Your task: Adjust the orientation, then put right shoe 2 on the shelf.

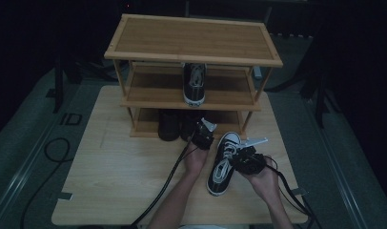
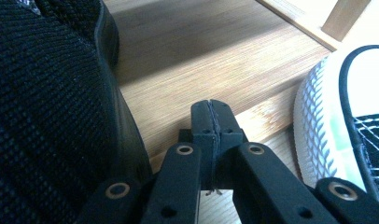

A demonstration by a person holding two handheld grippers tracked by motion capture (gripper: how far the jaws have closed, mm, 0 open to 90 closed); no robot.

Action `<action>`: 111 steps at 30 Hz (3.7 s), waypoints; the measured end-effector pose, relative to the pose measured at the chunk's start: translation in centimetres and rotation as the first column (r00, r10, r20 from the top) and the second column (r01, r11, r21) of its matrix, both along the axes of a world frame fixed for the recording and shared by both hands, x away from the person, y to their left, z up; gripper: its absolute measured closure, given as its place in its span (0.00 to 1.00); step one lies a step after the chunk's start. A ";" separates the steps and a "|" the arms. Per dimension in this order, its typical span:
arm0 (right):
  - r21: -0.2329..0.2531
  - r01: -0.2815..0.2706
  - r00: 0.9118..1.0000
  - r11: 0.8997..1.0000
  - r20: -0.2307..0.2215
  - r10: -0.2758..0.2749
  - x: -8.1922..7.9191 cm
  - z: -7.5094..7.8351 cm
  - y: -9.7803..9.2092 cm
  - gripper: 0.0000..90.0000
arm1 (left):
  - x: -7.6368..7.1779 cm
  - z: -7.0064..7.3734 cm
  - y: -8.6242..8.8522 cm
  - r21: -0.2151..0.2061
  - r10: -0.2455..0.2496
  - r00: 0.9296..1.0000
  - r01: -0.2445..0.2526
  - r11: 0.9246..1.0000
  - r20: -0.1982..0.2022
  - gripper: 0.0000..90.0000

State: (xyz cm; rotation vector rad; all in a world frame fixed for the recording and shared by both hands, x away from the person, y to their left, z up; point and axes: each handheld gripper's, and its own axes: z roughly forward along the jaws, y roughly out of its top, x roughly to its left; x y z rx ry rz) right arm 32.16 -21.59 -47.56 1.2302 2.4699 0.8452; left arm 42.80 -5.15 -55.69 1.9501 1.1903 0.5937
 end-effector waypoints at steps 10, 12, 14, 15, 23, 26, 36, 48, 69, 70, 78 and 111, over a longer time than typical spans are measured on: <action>-0.067 0.038 0.998 0.997 0.049 -0.035 -0.6 0.7 -0.8 0.94 | 0.0 0.0 0.0 -0.001 -0.001 1.000 0.001 1.000 -0.002 1.00; -0.068 0.050 0.998 0.996 0.048 -0.046 -0.7 0.8 -1.3 0.95 | 0.0 0.0 0.0 -0.002 0.000 1.000 0.000 1.000 -0.002 1.00; -0.067 0.051 0.998 0.996 0.049 -0.048 -0.7 0.8 -1.4 0.94 | 0.0 0.0 0.0 -0.002 0.000 1.000 0.000 1.000 -0.002 1.00; -0.068 0.051 0.998 0.996 0.048 -0.048 -0.7 0.9 -1.6 0.95 | 0.0 0.0 0.0 -0.002 -0.001 1.000 0.001 1.000 -0.002 1.00; -0.082 0.074 0.996 0.994 0.046 -0.070 -0.8 1.1 -3.4 0.94 | 0.0 0.0 0.0 -0.002 -0.002 1.000 0.002 1.000 -0.002 1.00; -0.088 0.063 0.997 0.994 0.045 -0.059 -0.8 1.1 -3.8 0.93 | 0.0 0.0 0.0 -0.002 0.000 1.000 0.000 1.000 -0.001 1.00; -0.142 0.027 0.999 0.989 0.028 -0.023 -1.6 0.8 -4.1 0.87 | 0.0 0.0 0.0 -0.001 0.000 1.000 0.000 1.000 -0.001 1.00; -0.197 0.030 0.999 0.980 -0.026 -0.035 -0.5 -1.7 -3.7 0.86 | 0.0 0.0 0.0 -0.002 0.000 1.000 0.000 1.000 -0.001 1.00; -0.141 0.050 0.997 0.989 -0.048 -0.057 0.0 -1.3 -4.6 0.98 | 0.0 0.0 0.1 -0.005 -0.003 1.000 0.003 1.000 -0.004 1.00; -0.138 0.050 0.997 0.989 -0.047 -0.057 0.0 -1.3 -4.7 0.98 | 0.0 0.0 0.1 -0.006 -0.003 1.000 0.003 1.000 -0.004 1.00; -0.109 0.053 0.998 0.993 -0.038 -0.057 -0.3 -0.4 -5.2 0.98 | 0.0 0.0 0.1 -0.005 -0.003 1.000 0.003 1.000 -0.003 1.00; -0.018 0.046 0.999 0.999 0.025 -0.045 0.0 3.6 -7.6 0.98 | 0.0 0.0 0.1 -0.002 -0.003 1.000 0.003 1.000 -0.004 1.00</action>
